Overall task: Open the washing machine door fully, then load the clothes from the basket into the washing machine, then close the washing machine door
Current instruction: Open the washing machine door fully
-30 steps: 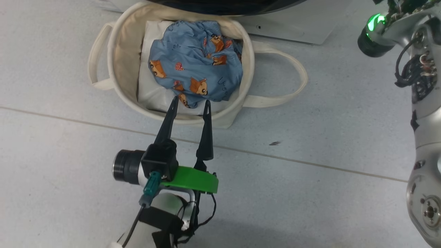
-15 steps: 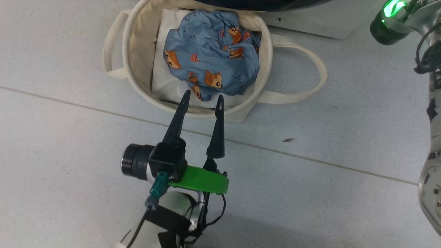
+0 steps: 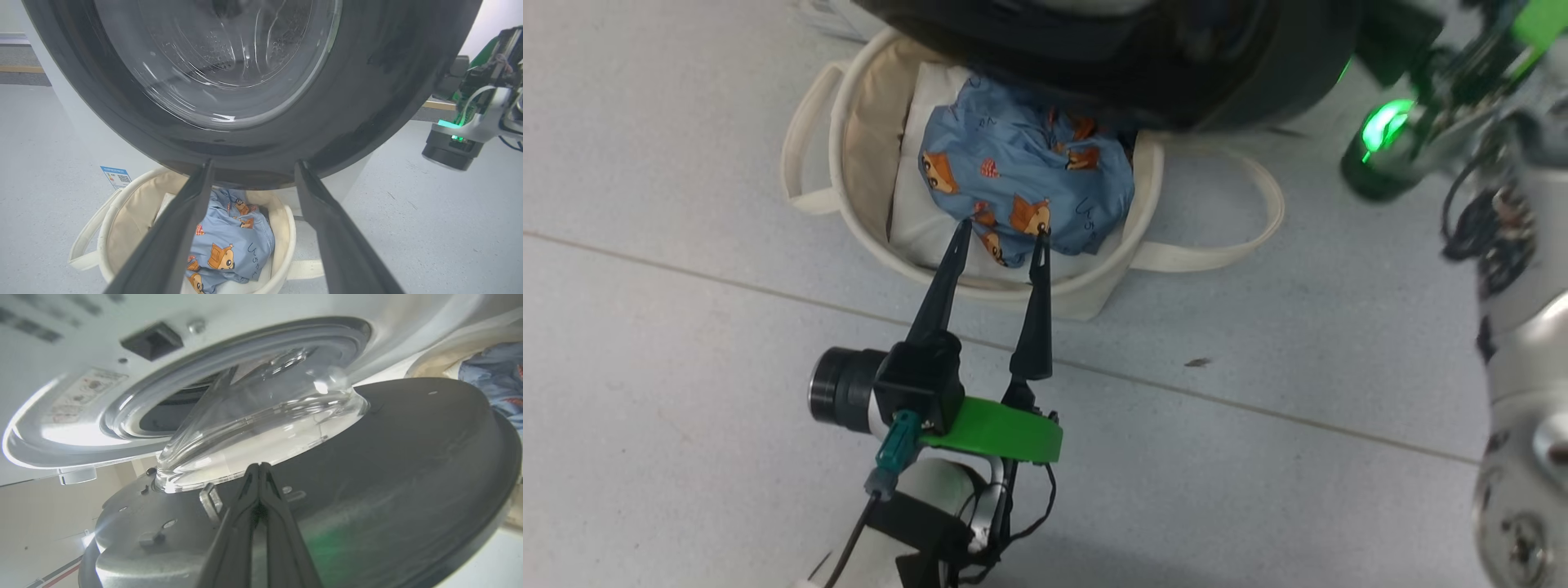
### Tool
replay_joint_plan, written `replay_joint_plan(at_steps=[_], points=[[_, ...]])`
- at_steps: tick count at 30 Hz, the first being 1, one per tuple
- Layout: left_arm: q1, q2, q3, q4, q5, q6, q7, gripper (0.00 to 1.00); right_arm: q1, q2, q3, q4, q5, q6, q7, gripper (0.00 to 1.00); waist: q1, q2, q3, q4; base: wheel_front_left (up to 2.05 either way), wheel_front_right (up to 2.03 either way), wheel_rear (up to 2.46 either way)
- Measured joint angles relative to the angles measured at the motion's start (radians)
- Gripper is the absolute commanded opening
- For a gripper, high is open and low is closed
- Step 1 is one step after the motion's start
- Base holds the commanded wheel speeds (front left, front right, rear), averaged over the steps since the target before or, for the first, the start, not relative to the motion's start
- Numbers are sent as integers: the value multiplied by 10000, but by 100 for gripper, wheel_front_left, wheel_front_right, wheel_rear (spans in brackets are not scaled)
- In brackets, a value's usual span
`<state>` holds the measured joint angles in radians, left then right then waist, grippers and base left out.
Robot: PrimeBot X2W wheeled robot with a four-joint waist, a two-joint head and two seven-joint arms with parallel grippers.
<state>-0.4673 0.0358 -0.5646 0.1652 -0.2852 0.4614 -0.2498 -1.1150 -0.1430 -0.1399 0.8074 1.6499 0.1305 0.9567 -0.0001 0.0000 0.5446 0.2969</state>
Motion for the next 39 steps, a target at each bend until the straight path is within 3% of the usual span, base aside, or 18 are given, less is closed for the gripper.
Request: replay_joint_plan(at_steps=[9, 16, 23, 32, 39], points=[[696, 6, 370, 190, 0, -31, 0, 100, 2019, 545, 897, -616, 543, 0, 290, 0, 0, 0, -873, 23, 0, 0, 0], [1034, 8, 600, 178, -309, -140, 0, 100, 3336, 585, 3753, -1361, 2560, 0, -286, 0, -1, 0, -1460, 220, 0, 0, 0], [1462, 10, 779, 119, -336, -136, 0, 100, 4140, 690, 6040, -1749, 3342, 0, -1415, 0, 0, 0, -1837, 580, 0, 0, 0], [1858, 17, 1127, 267, -334, -236, 0, 100, 4190, 606, 6533, -1799, 3776, -2, -2105, 0, 0, 0, -2297, 650, 0, 0, 0], [2043, 17, 1313, 412, -219, -410, 0, 100, 4261, 75, 6633, -2004, 3829, -2, -3047, 0, 2, 0, -2664, 420, 0, 0, 0]])
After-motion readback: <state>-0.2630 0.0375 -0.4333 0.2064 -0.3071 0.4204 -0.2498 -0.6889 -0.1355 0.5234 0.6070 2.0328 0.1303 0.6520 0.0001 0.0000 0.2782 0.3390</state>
